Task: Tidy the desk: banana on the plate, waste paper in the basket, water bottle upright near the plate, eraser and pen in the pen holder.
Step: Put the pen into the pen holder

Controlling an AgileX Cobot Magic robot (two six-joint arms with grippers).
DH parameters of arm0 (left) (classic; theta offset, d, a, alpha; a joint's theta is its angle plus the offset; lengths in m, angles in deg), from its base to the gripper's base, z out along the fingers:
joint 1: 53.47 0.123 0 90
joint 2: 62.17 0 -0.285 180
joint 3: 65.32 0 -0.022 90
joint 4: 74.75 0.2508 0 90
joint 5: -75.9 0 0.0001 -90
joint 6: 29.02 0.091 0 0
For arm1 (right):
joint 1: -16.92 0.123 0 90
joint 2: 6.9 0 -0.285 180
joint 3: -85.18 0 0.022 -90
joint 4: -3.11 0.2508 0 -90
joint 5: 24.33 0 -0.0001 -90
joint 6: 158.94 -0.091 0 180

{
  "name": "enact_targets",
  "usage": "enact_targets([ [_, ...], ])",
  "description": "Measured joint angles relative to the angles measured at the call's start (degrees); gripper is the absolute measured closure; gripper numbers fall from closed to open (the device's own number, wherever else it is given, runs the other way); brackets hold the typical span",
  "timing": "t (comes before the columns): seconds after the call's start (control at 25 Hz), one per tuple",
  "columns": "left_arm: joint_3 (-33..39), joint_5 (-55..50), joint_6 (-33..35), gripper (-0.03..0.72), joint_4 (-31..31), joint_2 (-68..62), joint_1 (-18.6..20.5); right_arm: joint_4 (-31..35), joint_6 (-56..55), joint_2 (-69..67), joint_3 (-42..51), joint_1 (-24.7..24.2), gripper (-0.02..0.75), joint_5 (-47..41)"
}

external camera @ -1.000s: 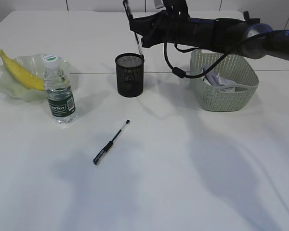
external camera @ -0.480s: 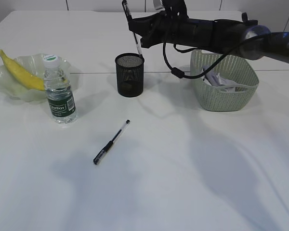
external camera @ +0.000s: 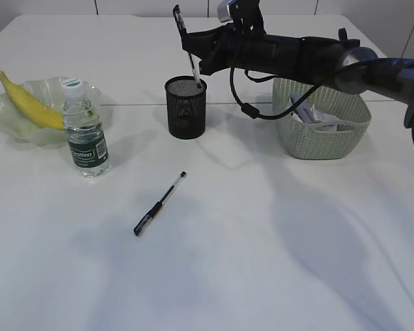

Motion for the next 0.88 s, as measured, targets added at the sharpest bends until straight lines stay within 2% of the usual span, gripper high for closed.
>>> enact_targets([
  [0.88, 0.00, 1.36, 0.00, 0.171, -0.53, 0.00, 0.00, -0.14, -0.46, -2.05, -1.15, 0.03, 0.696, 1.86],
])
